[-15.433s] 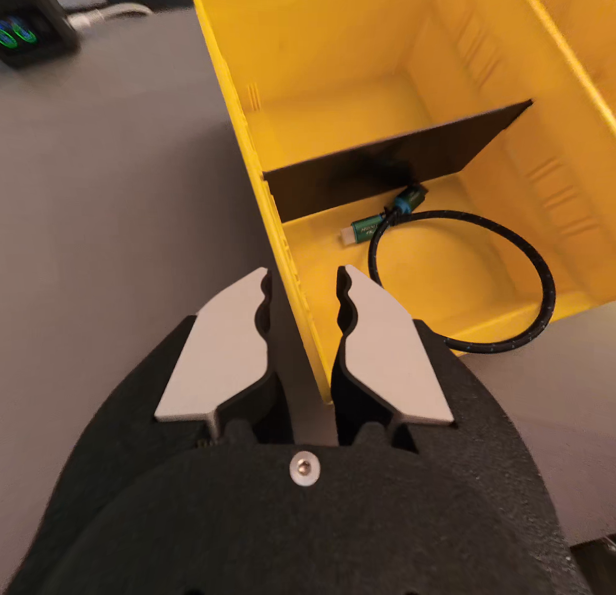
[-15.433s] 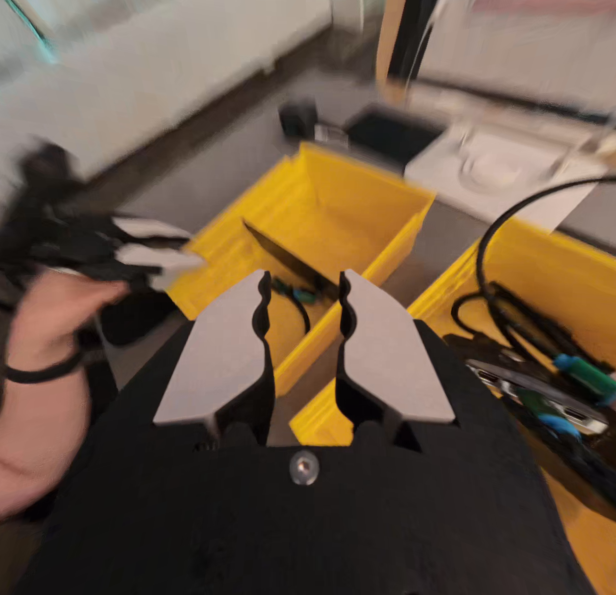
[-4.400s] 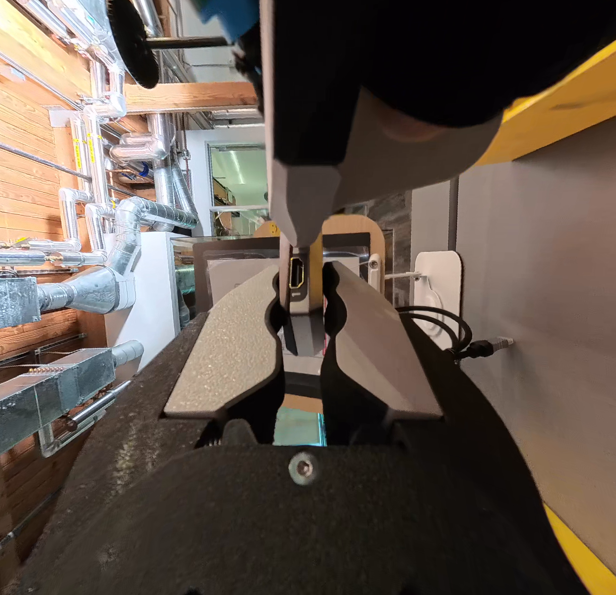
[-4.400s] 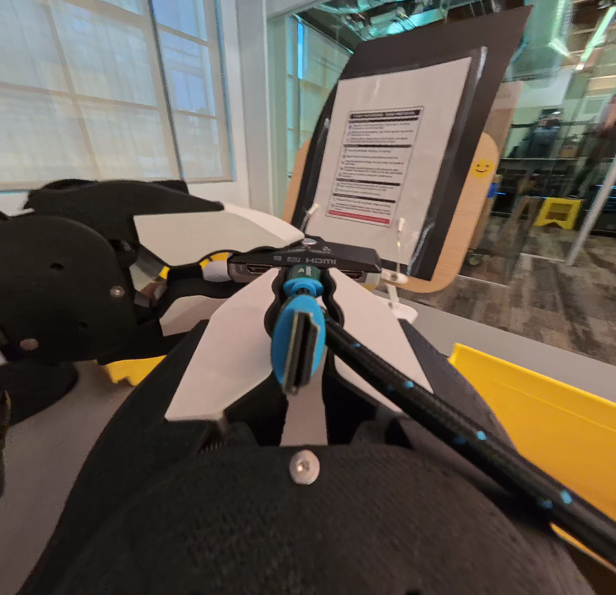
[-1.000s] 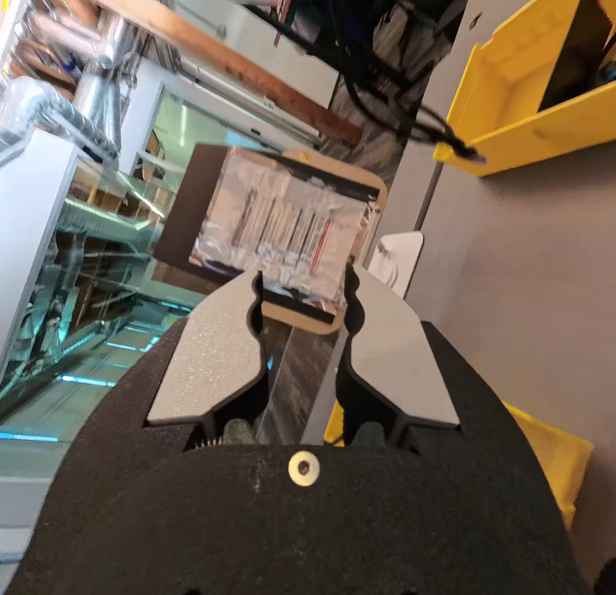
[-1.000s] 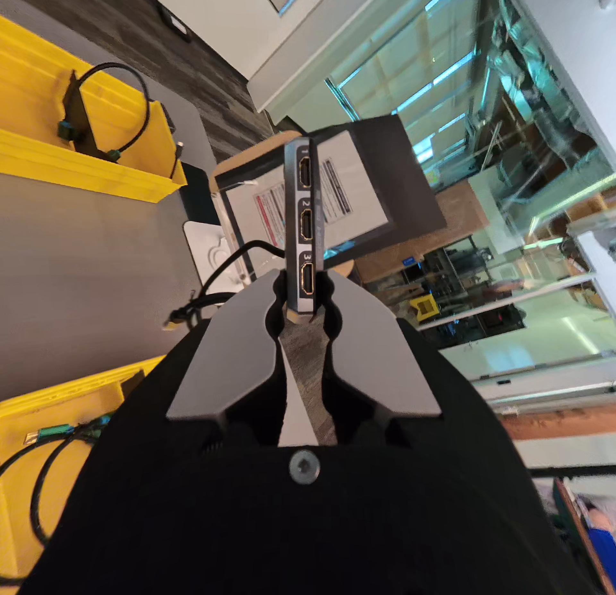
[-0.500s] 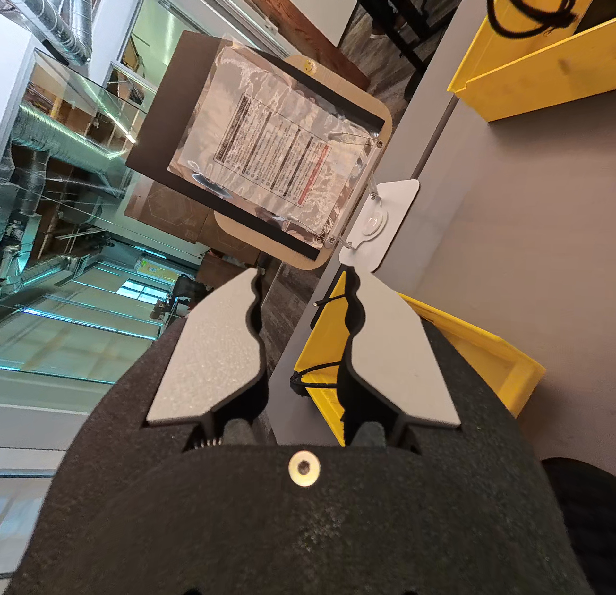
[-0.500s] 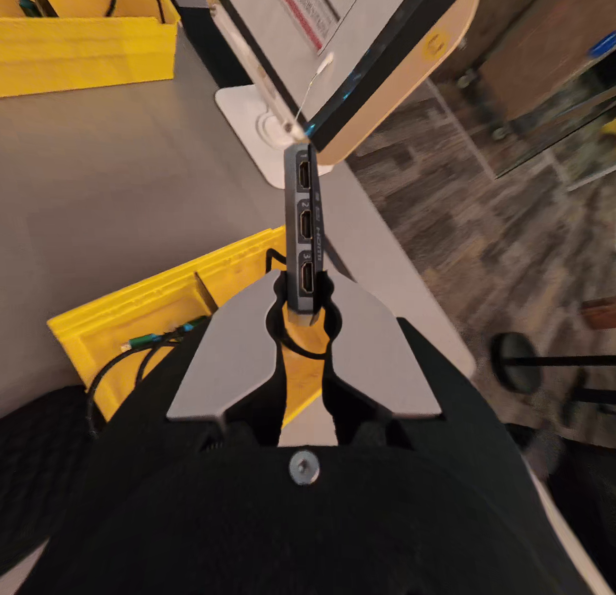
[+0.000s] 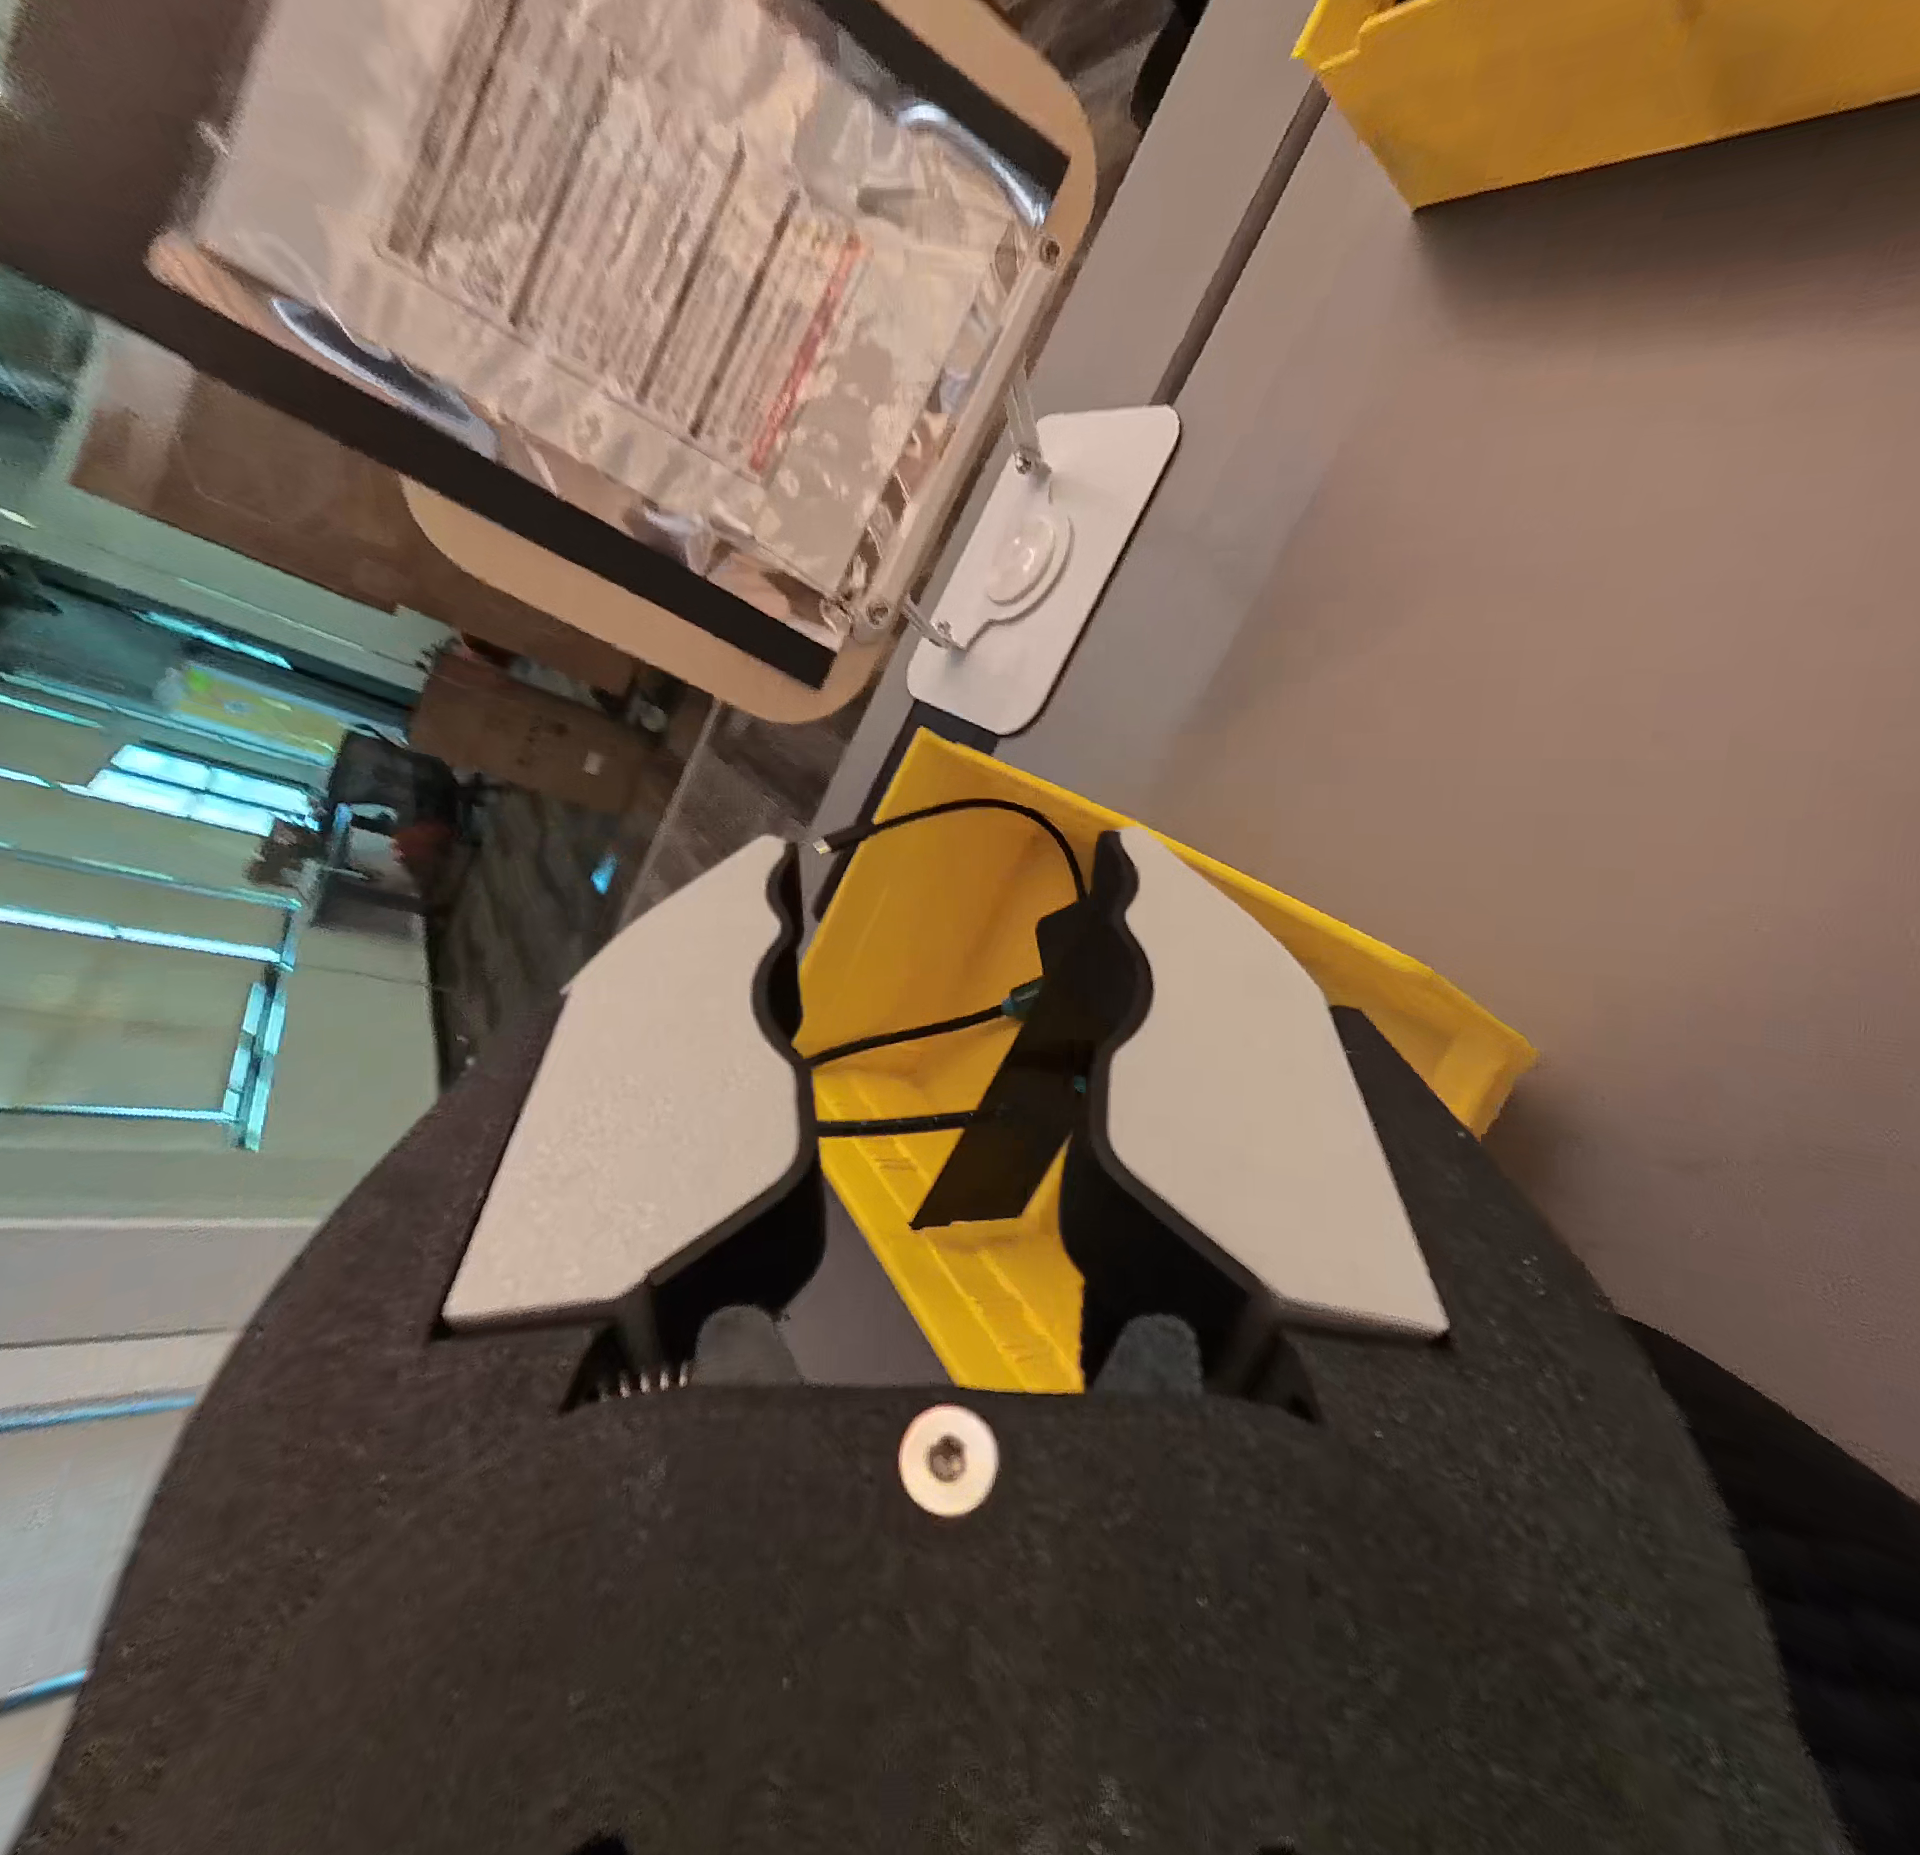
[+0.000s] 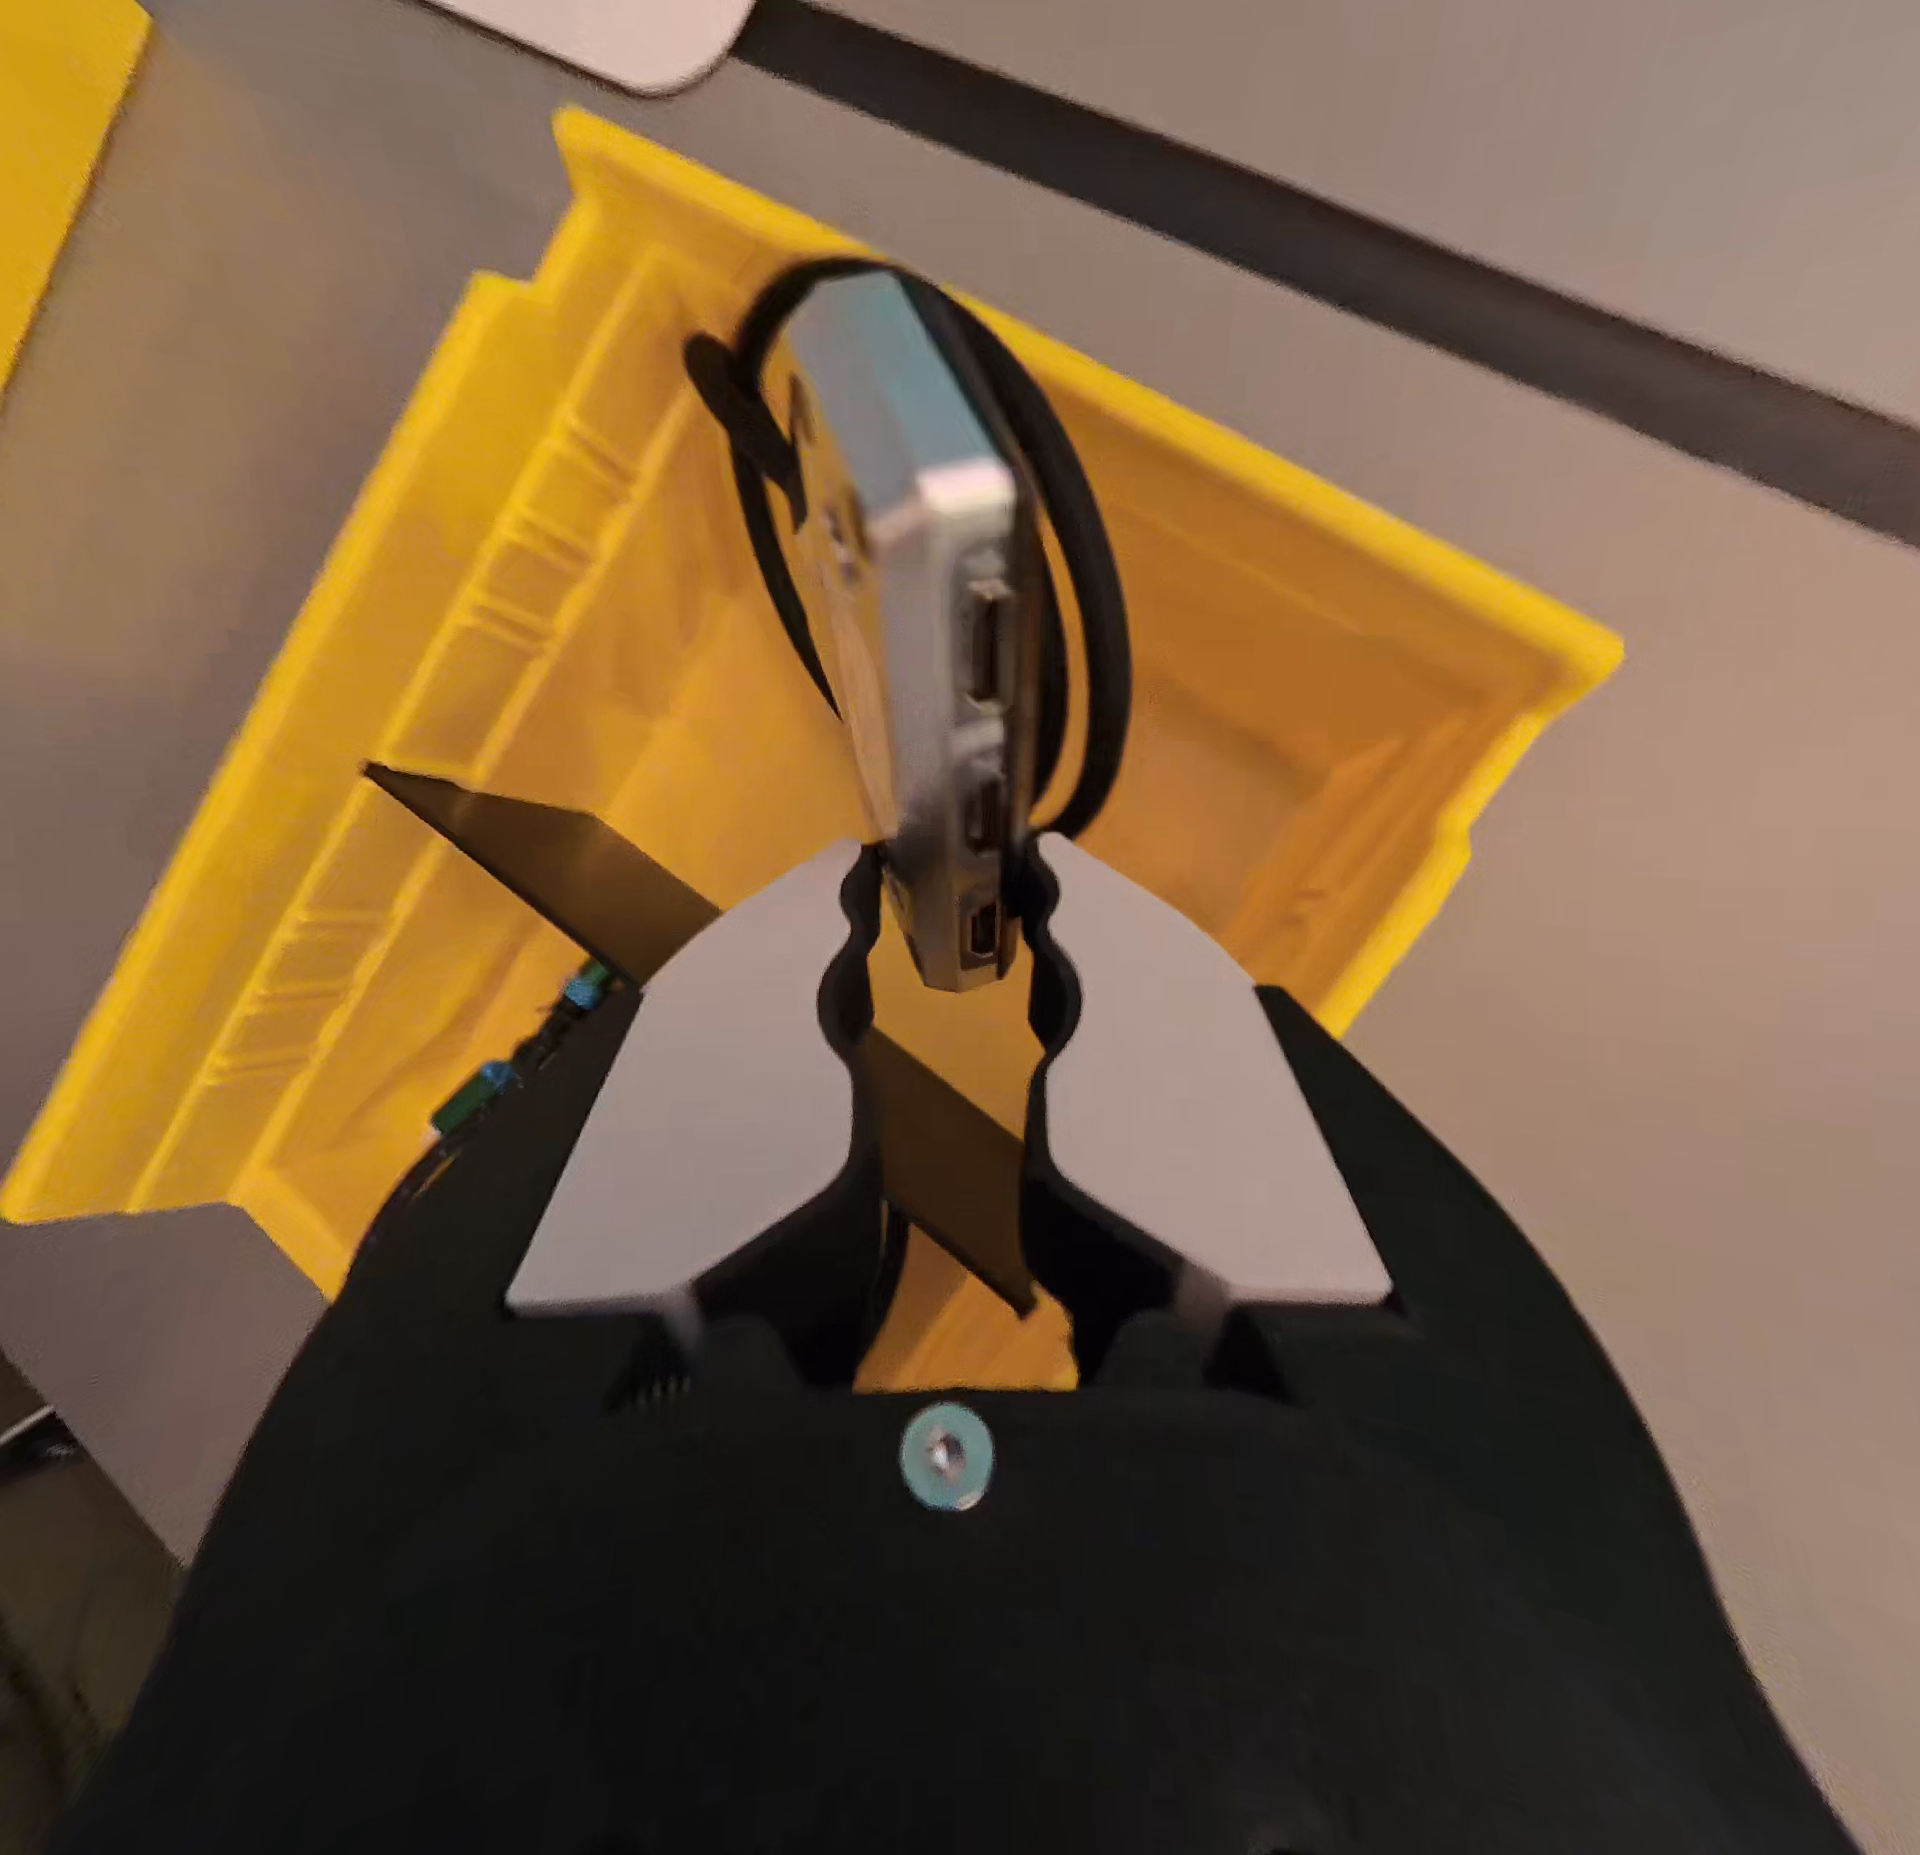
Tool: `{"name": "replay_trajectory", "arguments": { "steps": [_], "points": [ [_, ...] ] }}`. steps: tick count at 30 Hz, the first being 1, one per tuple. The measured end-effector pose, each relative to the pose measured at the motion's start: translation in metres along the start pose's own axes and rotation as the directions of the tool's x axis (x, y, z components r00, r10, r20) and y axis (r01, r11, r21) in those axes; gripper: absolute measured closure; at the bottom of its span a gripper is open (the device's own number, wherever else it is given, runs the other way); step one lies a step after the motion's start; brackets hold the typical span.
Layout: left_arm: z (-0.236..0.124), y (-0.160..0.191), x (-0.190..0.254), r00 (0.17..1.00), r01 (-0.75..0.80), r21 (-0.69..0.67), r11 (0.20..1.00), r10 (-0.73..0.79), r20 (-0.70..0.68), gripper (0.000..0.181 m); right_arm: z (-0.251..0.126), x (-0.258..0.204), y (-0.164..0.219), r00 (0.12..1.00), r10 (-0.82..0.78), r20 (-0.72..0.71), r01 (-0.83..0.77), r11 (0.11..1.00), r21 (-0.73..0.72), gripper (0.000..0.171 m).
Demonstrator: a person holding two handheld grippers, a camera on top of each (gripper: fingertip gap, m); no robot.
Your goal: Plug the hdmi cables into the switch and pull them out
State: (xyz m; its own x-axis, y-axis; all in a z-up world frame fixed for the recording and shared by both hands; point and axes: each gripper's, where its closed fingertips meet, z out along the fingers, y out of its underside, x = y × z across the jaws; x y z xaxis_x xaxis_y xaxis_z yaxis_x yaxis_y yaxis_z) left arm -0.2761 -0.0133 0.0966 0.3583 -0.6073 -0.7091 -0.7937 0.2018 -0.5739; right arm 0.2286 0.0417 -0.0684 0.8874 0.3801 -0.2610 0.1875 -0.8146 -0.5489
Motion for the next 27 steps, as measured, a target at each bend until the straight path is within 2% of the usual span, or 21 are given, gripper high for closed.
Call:
{"name": "replay_trajectory", "arguments": {
  "steps": [2, 4, 8, 12, 16, 20, 22, 25, 27],
  "points": [
    [0.010, 0.015, -0.006, 0.997, 0.073, -0.032, 0.997, -0.074, -0.029, 0.128, 0.000, -0.004, 0.004, 0.999, 0.016, 0.047, -0.015, 1.000, -0.013, 0.141],
    [0.022, 0.031, -0.011, 0.987, 0.147, -0.061, 0.987, -0.151, -0.060, 0.129, -0.008, -0.003, -0.001, 0.999, -0.016, 0.038, 0.015, 0.999, 0.033, 0.137],
    [0.051, 0.079, -0.022, 0.957, 0.268, -0.192, 0.944, -0.284, -0.057, 0.130, -0.049, 0.006, -0.026, 0.982, -0.114, -0.147, 0.143, 0.969, 0.203, 0.119],
    [0.074, 0.126, -0.043, 0.855, 0.511, -0.272, 0.815, -0.516, 0.061, 0.137, -0.095, -0.015, -0.045, 0.954, -0.160, -0.252, 0.248, 0.896, 0.370, 0.119],
    [0.095, 0.162, -0.059, 0.720, 0.688, -0.288, 0.665, -0.676, 0.159, 0.130, -0.110, -0.042, -0.042, 0.928, -0.212, -0.308, 0.336, 0.833, 0.439, 0.119],
    [0.110, 0.180, -0.064, 0.661, 0.744, -0.319, 0.587, -0.716, 0.226, 0.132, -0.107, -0.067, -0.033, 0.905, -0.267, -0.332, 0.399, 0.803, 0.442, 0.119],
    [0.111, 0.183, -0.066, 0.658, 0.746, -0.348, 0.567, -0.707, 0.259, 0.144, -0.103, -0.078, -0.029, 0.896, -0.296, -0.331, 0.423, 0.796, 0.434, 0.119],
    [0.106, 0.194, -0.063, 0.688, 0.712, -0.460, 0.531, -0.661, 0.301, 0.138, -0.098, -0.092, -0.025, 0.874, -0.339, -0.349, 0.466, 0.790, 0.398, 0.119],
    [0.105, 0.193, -0.066, 0.682, 0.721, -0.438, 0.536, -0.662, 0.312, 0.138, -0.098, -0.100, -0.024, 0.851, -0.372, -0.371, 0.504, 0.778, 0.375, 0.120]
  ]
}}
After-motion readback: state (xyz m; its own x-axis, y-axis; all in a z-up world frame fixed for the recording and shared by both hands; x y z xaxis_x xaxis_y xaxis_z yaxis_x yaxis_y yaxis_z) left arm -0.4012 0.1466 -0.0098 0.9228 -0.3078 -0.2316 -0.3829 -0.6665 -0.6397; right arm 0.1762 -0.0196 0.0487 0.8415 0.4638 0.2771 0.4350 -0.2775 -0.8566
